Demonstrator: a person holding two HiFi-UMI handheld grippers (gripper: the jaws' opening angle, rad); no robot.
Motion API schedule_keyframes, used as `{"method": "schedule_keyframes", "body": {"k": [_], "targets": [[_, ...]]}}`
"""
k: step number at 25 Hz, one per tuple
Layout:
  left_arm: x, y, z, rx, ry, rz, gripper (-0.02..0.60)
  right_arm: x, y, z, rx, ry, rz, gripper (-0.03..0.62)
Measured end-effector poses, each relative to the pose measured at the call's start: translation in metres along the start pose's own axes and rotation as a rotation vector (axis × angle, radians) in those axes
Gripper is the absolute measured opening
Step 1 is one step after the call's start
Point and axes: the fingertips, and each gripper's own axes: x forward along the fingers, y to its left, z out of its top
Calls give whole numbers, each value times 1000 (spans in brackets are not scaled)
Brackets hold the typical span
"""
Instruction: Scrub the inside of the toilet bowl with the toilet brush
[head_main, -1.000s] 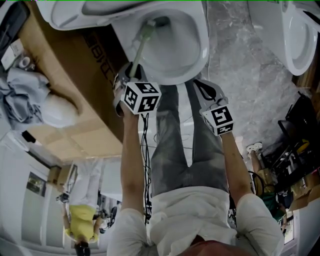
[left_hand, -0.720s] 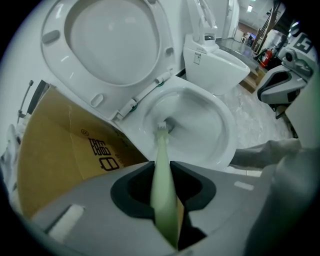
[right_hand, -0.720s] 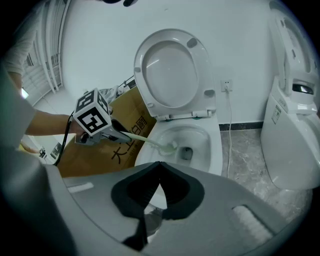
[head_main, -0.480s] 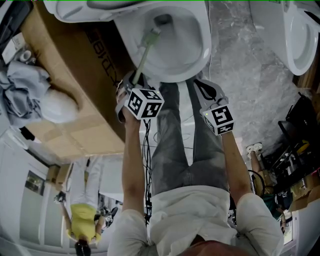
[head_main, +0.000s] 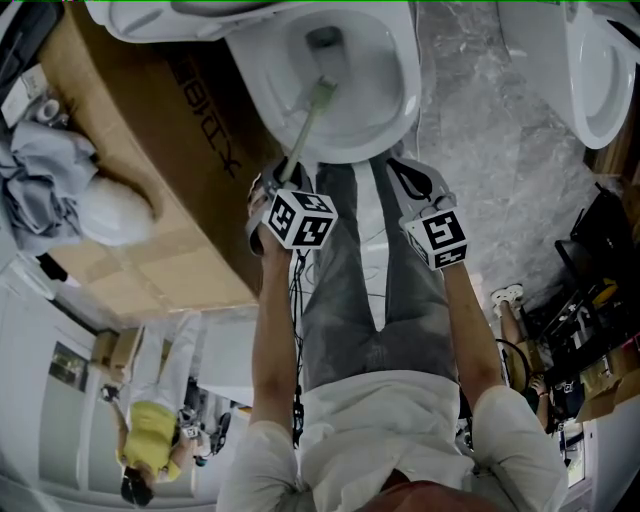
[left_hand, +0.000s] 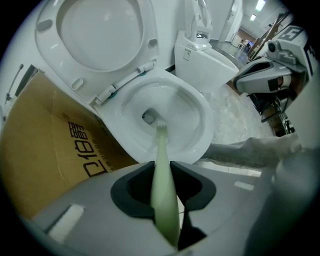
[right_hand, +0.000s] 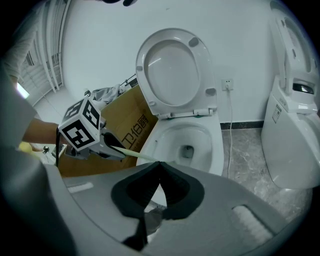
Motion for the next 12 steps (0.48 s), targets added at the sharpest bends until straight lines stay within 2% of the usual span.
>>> {"method": "schedule_keyframes", "body": {"k": [3,8,12], "targets": [[0,-12,-1,-42,-4,-39,117,0,0,0,-1,4,5,3],[1,-24,-2,-185,-26,-111,117,1,1,-1,-6,13,12,3],[2,-26,-1,-282,-50,-132,117,4,1,0,-15,21,21,3]]}}
